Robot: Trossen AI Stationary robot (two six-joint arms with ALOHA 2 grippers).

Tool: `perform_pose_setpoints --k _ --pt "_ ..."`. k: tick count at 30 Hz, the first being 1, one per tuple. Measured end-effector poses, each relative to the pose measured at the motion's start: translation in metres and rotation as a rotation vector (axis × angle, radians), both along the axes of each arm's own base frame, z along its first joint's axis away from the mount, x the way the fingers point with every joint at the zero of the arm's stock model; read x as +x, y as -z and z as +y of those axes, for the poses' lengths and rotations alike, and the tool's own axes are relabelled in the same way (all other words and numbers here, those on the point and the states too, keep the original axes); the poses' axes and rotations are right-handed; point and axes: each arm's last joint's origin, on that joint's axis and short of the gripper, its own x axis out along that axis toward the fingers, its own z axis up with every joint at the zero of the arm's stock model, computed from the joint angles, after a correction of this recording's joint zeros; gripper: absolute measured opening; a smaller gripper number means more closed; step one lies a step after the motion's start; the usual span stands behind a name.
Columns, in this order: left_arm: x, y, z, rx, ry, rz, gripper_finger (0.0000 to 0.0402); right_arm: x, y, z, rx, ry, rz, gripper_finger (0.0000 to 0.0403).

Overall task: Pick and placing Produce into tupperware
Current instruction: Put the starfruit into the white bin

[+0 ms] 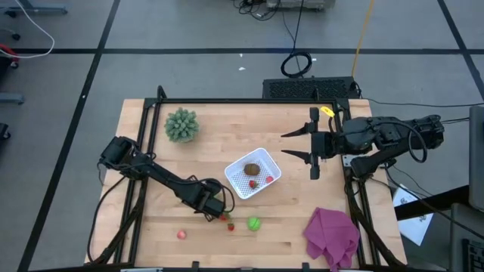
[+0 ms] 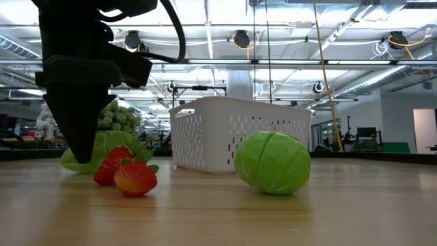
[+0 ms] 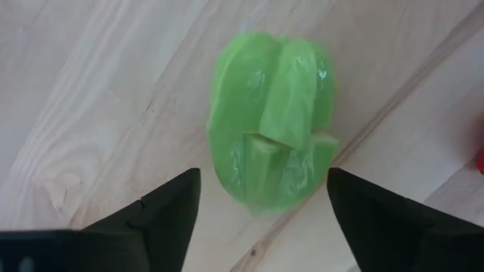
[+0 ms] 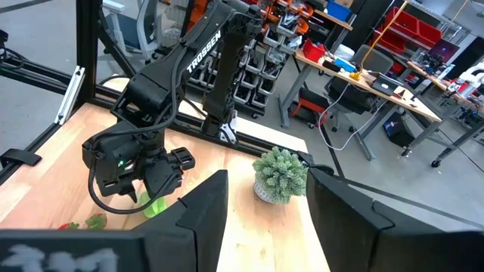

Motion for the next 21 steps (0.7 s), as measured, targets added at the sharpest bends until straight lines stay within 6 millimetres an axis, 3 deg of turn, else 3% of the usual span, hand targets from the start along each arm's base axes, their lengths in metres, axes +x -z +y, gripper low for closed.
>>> perform_pose_setpoints --k 10,21 --pt "0.011 0.0 0.007 -0.02 0.035 -0.07 0.0344 0.0 0.0 0.0 0.0 0.0 0.0 0.0171" --pt "0.013 0.0 0.012 -0.025 0.034 -0.064 0.0307 0.0 0.0 0.0 0.0 0.0 0.001 0.0171"
